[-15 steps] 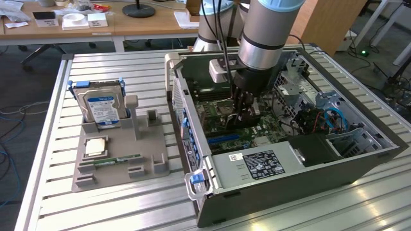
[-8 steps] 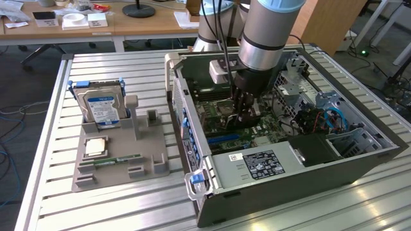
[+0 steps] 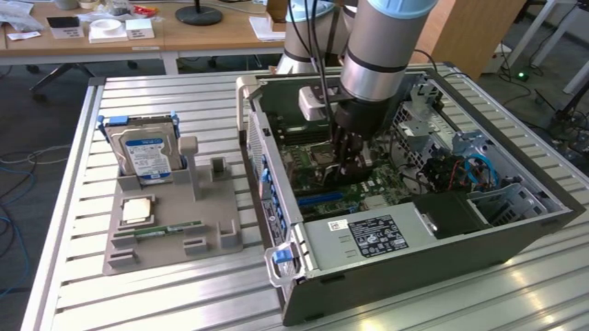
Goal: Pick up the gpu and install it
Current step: 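Insert the gpu into the slot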
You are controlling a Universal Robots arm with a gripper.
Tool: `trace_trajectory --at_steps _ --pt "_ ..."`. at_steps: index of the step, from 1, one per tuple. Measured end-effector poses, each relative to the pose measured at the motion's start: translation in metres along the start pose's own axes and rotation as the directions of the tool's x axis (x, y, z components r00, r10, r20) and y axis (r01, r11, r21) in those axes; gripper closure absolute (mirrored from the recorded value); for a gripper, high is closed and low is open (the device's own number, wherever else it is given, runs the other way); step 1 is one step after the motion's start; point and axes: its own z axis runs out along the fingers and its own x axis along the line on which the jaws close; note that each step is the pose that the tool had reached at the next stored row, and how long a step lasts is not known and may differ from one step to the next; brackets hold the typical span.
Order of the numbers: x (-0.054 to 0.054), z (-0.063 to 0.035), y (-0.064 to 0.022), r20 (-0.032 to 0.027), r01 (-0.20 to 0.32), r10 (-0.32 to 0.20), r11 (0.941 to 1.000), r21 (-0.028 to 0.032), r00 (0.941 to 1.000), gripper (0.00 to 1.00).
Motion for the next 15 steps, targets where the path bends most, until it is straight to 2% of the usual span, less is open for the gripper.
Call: trace_trajectory --at_steps 15 --pt "0.0002 0.0034 0.0042 -0.0001 0.0 0.0 1.0 -0.0001 1.0 0.74"
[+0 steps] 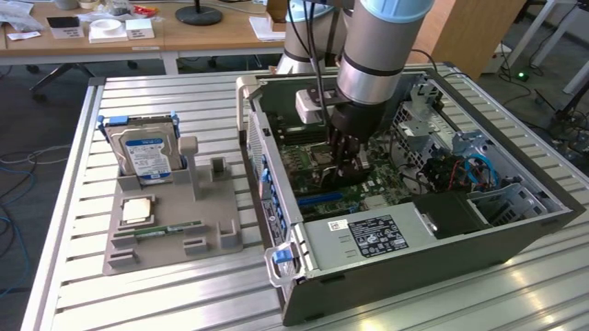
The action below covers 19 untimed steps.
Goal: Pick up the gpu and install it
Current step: 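Insert the gpu into the slot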
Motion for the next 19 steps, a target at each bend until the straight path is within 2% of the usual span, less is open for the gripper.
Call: trace_trajectory --at_steps 7,19 --pt "0.0001 0.001 0.0035 -0.0001 0.0 0.0 1.0 -0.0001 1.0 0.74" --pt "0.0003 0.0069 0.0047 -0.0001 0.0 0.0 1.0 -0.0001 1.0 0.74"
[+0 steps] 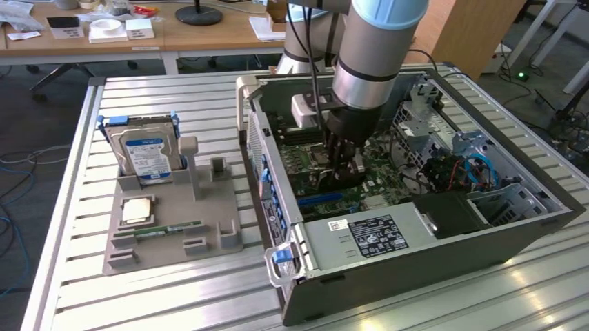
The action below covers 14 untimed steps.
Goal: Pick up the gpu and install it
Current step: 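Insert the gpu into the slot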
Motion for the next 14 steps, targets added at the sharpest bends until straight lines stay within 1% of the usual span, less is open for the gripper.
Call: trace_trajectory --at_steps 14 --pt "0.0001 0.0029 0.0019 -0.0002 0.0 0.0 1.0 0.0001 1.0 0.74"
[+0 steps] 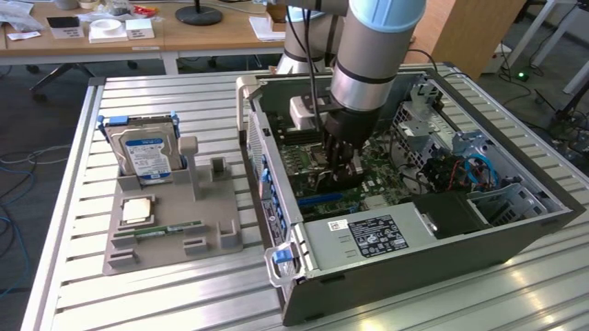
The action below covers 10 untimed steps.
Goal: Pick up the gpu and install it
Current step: 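Insert the gpu into the slot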
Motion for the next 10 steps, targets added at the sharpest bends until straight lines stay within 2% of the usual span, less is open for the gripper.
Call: trace_trajectory --at_steps 10 --pt "0.0001 0.0012 0.0 -0.0002 0.0 0.0 1.0 -0.0001 1.0 0.74"
